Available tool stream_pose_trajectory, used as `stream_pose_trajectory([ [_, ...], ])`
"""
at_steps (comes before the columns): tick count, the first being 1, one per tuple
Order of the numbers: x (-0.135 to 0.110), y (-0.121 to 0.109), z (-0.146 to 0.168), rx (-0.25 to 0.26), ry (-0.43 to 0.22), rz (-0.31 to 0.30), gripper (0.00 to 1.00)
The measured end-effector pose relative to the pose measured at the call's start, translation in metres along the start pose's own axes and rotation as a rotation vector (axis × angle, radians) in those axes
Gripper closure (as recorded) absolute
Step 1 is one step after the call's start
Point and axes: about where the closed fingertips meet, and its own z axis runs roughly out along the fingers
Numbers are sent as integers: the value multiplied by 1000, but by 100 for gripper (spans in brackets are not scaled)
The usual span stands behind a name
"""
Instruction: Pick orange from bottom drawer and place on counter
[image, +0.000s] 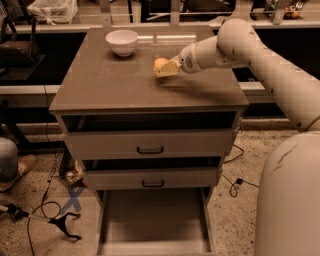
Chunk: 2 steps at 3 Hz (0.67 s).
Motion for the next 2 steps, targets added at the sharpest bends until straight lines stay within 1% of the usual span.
stream_pose_trajectory([
  [1, -2, -3, 6, 6, 7, 0, 83],
  [2, -4, -4, 10, 5, 12, 2, 60],
])
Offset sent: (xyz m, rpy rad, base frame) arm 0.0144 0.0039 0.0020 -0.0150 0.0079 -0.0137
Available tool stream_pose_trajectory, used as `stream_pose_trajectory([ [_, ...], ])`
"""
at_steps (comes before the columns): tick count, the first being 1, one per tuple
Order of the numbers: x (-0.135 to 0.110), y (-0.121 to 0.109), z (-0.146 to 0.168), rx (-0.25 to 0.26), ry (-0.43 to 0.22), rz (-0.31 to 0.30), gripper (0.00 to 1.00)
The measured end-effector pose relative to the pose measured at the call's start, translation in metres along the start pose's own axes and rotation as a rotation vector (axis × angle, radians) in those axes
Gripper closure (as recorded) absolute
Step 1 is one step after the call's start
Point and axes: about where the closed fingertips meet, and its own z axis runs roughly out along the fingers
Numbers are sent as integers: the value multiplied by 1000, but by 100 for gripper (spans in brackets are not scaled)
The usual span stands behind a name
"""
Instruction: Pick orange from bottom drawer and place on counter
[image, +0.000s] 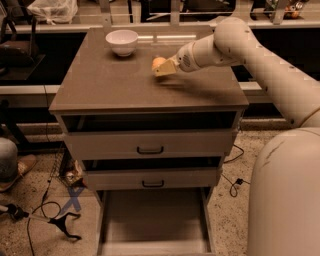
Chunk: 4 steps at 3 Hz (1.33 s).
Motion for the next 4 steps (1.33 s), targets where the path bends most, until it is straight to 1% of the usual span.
stream_pose_trajectory([
  [2, -1, 1, 3, -11, 0, 6, 13],
  [3, 1, -1, -1, -6, -4, 14, 0],
  [4, 5, -8, -12, 14, -2, 25, 0],
])
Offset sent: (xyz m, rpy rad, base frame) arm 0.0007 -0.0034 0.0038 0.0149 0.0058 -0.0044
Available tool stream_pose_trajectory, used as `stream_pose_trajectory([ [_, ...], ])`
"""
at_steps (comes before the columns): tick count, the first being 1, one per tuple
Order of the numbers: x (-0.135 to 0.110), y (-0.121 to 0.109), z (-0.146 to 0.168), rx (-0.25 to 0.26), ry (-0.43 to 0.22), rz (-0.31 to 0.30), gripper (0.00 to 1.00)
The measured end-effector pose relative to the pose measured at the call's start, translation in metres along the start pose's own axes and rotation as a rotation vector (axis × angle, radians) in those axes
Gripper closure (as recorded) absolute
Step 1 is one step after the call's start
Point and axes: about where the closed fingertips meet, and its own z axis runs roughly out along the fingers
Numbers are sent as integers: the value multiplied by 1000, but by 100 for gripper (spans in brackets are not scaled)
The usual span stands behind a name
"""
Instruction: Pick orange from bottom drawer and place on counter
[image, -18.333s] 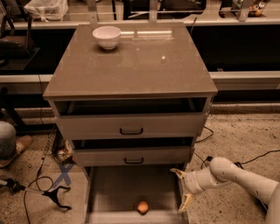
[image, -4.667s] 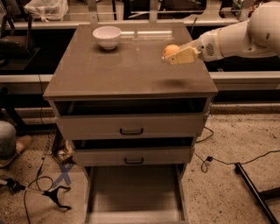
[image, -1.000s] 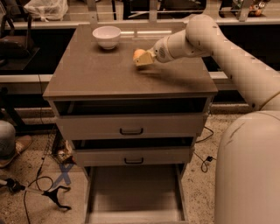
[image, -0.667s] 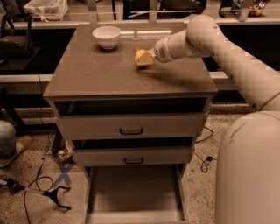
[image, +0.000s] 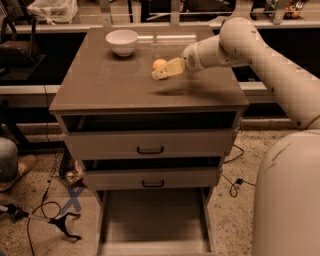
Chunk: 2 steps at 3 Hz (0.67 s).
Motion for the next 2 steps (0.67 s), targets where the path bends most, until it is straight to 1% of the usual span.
stream_pose_trajectory([
  [1, 11, -20, -27, 66, -3, 33, 0],
  [2, 26, -42, -58, 158, -16, 91, 0],
])
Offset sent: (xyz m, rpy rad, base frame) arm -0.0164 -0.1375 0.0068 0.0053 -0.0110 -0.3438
